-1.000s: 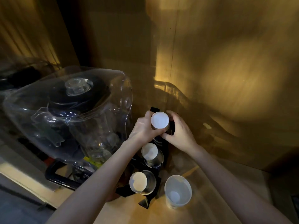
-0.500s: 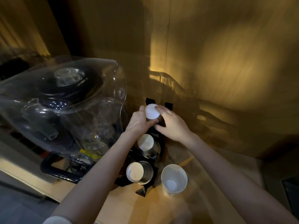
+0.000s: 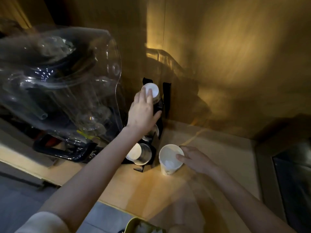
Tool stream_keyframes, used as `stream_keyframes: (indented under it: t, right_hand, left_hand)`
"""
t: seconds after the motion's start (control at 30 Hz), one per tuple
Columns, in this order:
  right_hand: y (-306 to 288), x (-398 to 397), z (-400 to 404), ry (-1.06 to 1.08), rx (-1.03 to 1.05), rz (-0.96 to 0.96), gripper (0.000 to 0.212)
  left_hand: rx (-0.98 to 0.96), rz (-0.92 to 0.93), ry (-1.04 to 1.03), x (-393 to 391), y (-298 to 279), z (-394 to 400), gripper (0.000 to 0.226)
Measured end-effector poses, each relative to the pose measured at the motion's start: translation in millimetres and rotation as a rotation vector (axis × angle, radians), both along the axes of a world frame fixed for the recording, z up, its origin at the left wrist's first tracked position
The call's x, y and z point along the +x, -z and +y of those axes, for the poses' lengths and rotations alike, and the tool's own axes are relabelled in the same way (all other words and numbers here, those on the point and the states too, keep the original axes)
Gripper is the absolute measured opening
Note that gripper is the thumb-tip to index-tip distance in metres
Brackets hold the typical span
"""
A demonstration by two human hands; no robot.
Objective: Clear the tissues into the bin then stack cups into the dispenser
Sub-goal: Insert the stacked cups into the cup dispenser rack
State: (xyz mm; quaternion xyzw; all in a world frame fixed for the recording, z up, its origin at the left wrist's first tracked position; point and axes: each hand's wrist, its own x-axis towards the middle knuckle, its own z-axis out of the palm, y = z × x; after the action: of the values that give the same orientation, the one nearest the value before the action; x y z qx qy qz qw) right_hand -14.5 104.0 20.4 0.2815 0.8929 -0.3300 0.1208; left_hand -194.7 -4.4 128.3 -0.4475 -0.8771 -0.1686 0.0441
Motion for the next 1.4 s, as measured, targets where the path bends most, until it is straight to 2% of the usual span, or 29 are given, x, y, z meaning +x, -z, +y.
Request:
stream_keyframes:
  t: [0.07, 0.13, 0.2, 0.27, 0.33, 0.43, 0.47, 0.57, 0.7, 0.8, 0.87, 0.93, 0.97, 1.07, 1.13, 1.27, 1.33, 1.4]
  right_hand:
    - [6, 6, -5, 0.035, -0.028, 0.016, 0.042]
    - [12, 10, -8, 0.068, -0.028, 0.027, 0.041]
    - [18, 13, -12, 0.112, -0.045, 0.052, 0.039]
    - [22, 15, -17, 0.191, -0.126, 0.106, 0.032]
    - [24, 17, -20, 0.283, -0.218, 0.17, 0.022]
    - [23, 18, -23, 0.386, -0.29, 0.236, 0.015]
    - [25, 20, -23, 0.4, -0.3, 0.245, 0.016]
    - [30, 27, -23, 0.394, -0.333, 0.25, 0.017]
    - [26, 34, -20, 0.422, -0.434, 0.302, 0.012]
    - [16, 37, -13, 0.616, -0.623, 0.275, 0.028]
    - [8, 40, -7, 0.682, -0.808, 0.093, 0.052]
    - [-3, 41, -6, 0.589, -1.003, -0.063, 0.076]
    - [-7, 41, -6, 0.517, -1.104, -0.077, 0.084]
    - [-23, 34, -13, 0.319, -1.436, 0.101, 0.088]
    - [-34, 26, -17, 0.2, -1.559, 0.216, 0.084]
    - [-55, 6, -24, 0.044, -1.448, 0.375, 0.076]
    - [-66, -5, -31, 0.019, -1.312, 0.447, 0.068]
    - [-74, -16, -38, 0.062, -1.106, 0.495, 0.059]
  left_hand:
    - [0.097, 0.172, 0.171, 19, 5, -10, 0.053]
    - [0.113, 0.35, 0.353, 32, 17, -18, 0.038]
    - [0.068, 0.425, 0.496, 46, 33, -25, 0.037]
    - [-0.034, 0.415, 0.567, 63, 47, -29, 0.043]
    - [-0.206, 0.286, 0.501, 79, 61, -31, 0.061]
    - [-0.533, -0.119, 0.301, 95, 84, -30, 0.091]
    - [-0.558, -0.196, 0.245, 98, 90, -28, 0.097]
    - [-0.476, -0.311, 0.149, 105, 106, -25, 0.109]
    - [-0.344, -0.403, 0.09, 110, 111, -25, 0.106]
    - [-0.258, -0.45, 0.087, 108, 99, -27, 0.102]
    - [-0.19, -0.395, 0.138, 109, 84, -31, 0.101]
    - [-0.103, -0.258, 0.213, 110, 67, -37, 0.101]
    - [-0.042, -0.173, 0.263, 111, 59, -42, 0.099]
    - [0.16, -0.017, 0.406, 106, 40, -54, 0.089]
    - [0.267, 0.074, 0.465, 99, 33, -62, 0.08]
    - [0.374, 0.304, 0.521, 81, 33, -81, 0.06]
    - [0.376, 0.305, 0.486, 75, 37, -95, 0.065]
    - [0.369, 0.213, 0.443, 72, 41, -110, 0.077]
